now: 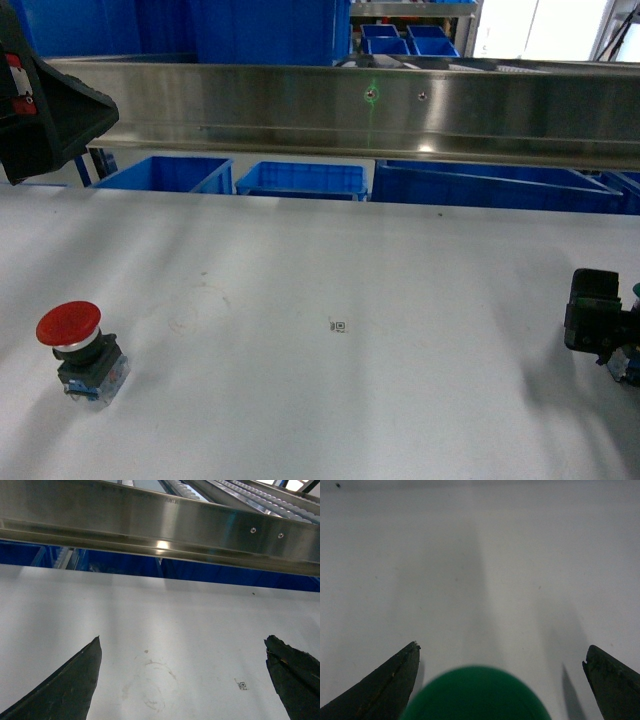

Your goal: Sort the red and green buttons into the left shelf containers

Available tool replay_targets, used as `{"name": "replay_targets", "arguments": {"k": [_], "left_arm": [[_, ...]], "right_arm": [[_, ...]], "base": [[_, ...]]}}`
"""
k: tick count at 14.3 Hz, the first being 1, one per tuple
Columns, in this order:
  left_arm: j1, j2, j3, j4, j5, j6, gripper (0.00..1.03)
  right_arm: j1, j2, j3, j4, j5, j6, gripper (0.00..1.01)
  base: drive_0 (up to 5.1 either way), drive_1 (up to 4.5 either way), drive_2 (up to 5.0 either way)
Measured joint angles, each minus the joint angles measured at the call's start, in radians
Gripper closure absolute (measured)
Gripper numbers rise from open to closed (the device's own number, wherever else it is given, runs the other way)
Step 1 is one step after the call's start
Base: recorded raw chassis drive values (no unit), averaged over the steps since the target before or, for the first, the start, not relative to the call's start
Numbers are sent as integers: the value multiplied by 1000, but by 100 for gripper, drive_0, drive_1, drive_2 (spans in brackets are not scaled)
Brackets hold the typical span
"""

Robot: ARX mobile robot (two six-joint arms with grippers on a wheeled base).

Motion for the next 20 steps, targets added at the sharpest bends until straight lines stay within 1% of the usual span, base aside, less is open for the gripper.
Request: {"name": "replay_targets", "arguments": {"k": [1, 3, 4, 6, 10, 11, 12, 13, 14, 15, 17, 18, 19, 20], "left_arm": [[0, 0, 0, 0, 0, 0, 5], [0, 0, 0, 0, 0, 0, 5], [0, 0, 0, 0, 0, 0, 5], [0, 0, 0, 0, 0, 0, 5], [0, 0, 0, 1, 0, 0, 5], [0, 0, 0, 0, 0, 0, 5], [0, 0, 0, 0, 0, 0, 5], [0, 0, 0, 0, 0, 0, 5], [0, 0, 0, 0, 0, 0, 5], [0, 0, 0, 0, 0, 0, 5], [0, 0, 0, 0, 0, 0, 5], [0, 0, 0, 0, 0, 0, 5], [0, 0, 0, 0, 0, 0, 5], [1, 0, 0, 0, 0, 0, 5]], "right_arm": [[-6, 16, 0, -13, -2, 14, 3], [-13, 19, 0, -7, -2, 30, 3], [-13, 19, 0, -1, -2, 33, 7], [-13, 19, -13, 28, -12, 31, 28], [2, 2, -30, 40, -23, 1, 70], [8, -10, -38, 59, -24, -16, 75], [12, -32, -53, 90, -20, -44, 75], [18, -74, -74, 121, -20, -81, 75], [22, -148, -101, 112, -32, -117, 75], [22, -243, -127, 75, -59, -150, 75], [11, -470, -177, -35, -126, -196, 75], [-5, -587, -196, -86, -138, -225, 75], [-14, -714, -209, -136, -154, -246, 75], [-11, -800, -211, -182, -172, -247, 75]], "base": [[0, 0, 0], [0, 0, 0], [0, 0, 0], [0, 0, 0], [0, 0, 0], [0, 0, 0], [0, 0, 0], [0, 0, 0], [0, 0, 0], [0, 0, 0], [0, 0, 0], [0, 0, 0], [0, 0, 0], [0, 0, 0]]}}
